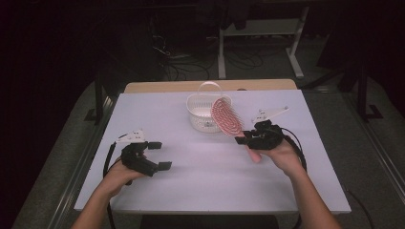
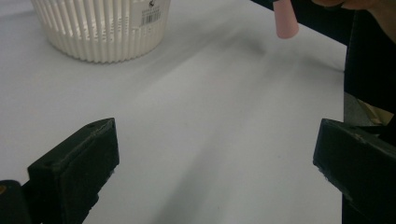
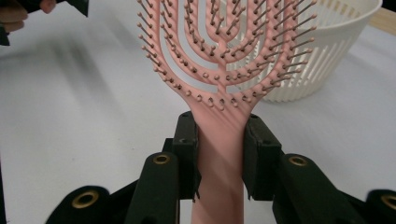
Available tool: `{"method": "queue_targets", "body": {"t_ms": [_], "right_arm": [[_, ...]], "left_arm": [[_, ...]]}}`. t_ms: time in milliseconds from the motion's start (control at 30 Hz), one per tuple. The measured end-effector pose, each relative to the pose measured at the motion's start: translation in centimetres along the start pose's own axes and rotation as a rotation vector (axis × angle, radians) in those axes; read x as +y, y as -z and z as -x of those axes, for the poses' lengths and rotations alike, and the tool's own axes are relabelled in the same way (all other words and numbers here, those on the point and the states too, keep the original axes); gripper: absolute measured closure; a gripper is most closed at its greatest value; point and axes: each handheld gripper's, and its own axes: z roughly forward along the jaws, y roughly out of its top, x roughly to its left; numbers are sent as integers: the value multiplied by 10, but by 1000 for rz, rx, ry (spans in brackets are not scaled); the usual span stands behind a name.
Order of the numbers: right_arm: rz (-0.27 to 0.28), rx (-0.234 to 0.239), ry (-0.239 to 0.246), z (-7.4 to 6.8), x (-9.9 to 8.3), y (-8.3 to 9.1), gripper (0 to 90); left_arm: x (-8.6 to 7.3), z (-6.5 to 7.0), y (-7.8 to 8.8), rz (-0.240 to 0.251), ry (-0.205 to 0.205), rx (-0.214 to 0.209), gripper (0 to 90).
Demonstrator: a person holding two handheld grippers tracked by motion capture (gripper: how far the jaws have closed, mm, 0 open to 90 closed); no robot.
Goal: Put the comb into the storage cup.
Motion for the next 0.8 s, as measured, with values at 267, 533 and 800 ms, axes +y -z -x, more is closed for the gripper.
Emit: {"method": "queue_targets", "body": {"t_ms": [267,533,800], "right_arm": [[44,-1,10,-3,2,3,687],[58,6,17,-6,3,2,687],[58,3,18,-7,3,2,687]], "left_arm": [[18,-1,-3,19,-20,-10,4],[37,-1,-11,46,-40,-23,4],[52,-2,-18,62,-60,-36,5]]}}
